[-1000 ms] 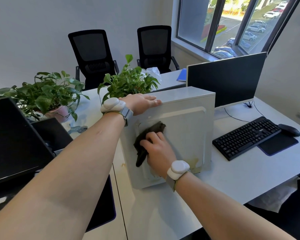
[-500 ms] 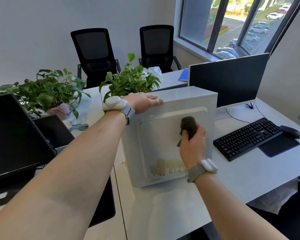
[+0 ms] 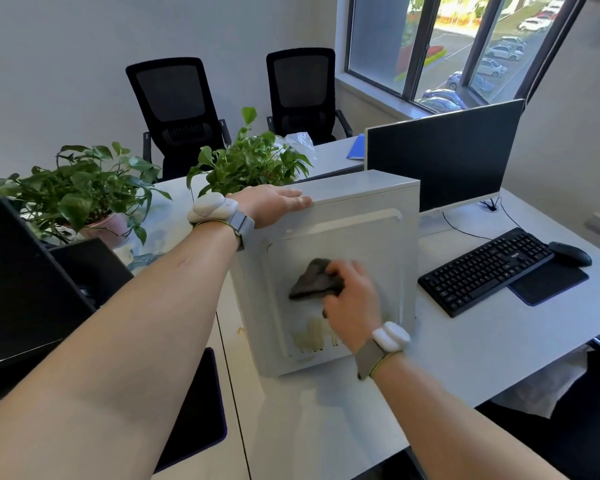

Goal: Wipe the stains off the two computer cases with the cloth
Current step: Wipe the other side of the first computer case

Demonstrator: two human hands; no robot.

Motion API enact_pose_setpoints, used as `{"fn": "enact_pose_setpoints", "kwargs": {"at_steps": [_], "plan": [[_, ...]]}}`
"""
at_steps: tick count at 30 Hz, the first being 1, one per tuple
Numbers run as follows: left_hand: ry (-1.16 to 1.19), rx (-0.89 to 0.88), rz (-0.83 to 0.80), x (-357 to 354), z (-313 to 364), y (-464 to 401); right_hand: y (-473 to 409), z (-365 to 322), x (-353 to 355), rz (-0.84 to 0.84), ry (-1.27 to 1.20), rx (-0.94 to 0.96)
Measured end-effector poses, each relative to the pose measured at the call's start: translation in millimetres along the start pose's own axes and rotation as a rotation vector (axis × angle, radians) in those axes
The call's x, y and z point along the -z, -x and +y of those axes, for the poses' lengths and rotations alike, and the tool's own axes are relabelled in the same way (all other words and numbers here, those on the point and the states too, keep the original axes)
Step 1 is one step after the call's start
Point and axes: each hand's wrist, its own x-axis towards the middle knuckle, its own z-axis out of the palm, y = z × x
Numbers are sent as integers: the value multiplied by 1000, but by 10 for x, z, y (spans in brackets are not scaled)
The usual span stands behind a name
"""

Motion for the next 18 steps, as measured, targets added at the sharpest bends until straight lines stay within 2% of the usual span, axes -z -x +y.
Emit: {"fn": "enact_pose_setpoints", "kwargs": {"at_steps": [2,4,8,11,14,16,18], "plan": [[9,3,7,-2,-3,10,-230,113,253,176,-42,-70],[5,-6,15,-7,8,15,-356,325,405,224,44,-87],[-9,-12,5,-3,18,13,-121,783,354,37,325,15],[-6,-15,4,1,16,3,40,948,395,-48,283,-128],[-11,-31,2,7,21,-3,50,961,464,9,149,-216],[-3,-31,5,19,16,7,33,950,489,87,159,-182],[-7,-21,5,7,18,18,89,984,481,49,223,-184]]}}
